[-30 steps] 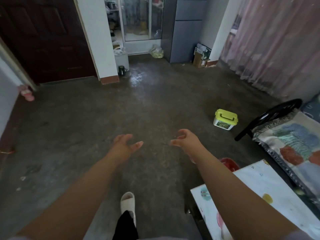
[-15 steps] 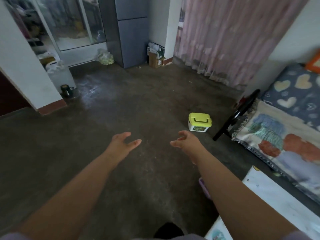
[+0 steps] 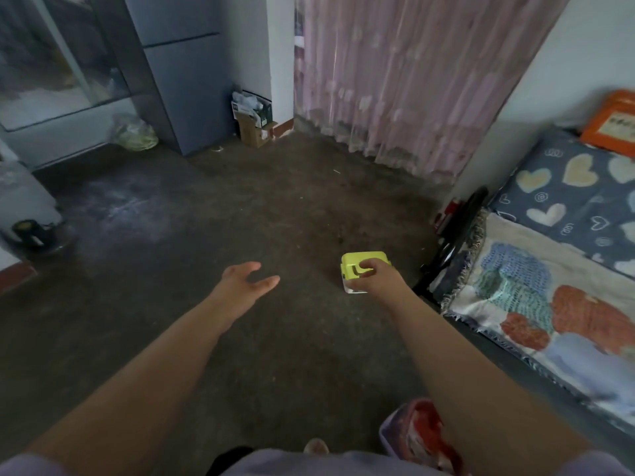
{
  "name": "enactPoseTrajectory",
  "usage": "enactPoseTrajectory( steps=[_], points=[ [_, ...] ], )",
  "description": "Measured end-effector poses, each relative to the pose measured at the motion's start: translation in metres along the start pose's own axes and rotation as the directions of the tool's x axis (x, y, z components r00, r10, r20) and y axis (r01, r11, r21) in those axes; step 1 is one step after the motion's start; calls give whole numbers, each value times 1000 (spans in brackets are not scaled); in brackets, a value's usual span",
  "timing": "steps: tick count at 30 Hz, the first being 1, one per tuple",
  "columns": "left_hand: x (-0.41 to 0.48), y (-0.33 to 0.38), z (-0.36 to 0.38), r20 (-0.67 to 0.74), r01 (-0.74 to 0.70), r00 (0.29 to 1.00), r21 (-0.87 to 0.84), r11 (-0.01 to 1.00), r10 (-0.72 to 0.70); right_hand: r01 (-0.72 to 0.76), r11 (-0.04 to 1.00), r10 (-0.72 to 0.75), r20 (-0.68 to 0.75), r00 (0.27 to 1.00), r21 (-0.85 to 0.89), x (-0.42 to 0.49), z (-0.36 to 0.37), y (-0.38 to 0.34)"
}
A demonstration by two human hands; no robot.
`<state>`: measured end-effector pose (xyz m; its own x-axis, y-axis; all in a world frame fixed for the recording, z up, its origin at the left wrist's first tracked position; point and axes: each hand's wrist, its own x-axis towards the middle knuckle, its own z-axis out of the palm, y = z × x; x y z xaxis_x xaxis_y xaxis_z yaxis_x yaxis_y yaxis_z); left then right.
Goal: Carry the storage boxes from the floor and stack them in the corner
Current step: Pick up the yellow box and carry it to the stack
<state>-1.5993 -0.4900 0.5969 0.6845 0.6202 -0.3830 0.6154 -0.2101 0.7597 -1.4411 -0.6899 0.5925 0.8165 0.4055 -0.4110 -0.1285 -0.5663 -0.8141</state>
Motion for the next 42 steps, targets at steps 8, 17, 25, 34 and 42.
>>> enactPoseTrajectory(
  steps=[8,17,25,34,42],
  points=[
    [176,87,33,136,0,991,103,995,-14,-108,993,111,-52,993,47,156,-47,-32],
    [360,192,69,312,-110,948,124,986,66,-173,974,200,-200,959,145,305,-102,-68],
    [477,267,151,449,-115,893,178,977,24,-252,926,322,-240,916,280,418,-171,-50],
    [570,301,264,363,27,923,277,960,-131,-359,905,381,-59,923,227,567,-247,6],
    [651,264,357,370,184,875,344,921,-313,-498,861,491,90,867,105,688,-248,87]
  ],
)
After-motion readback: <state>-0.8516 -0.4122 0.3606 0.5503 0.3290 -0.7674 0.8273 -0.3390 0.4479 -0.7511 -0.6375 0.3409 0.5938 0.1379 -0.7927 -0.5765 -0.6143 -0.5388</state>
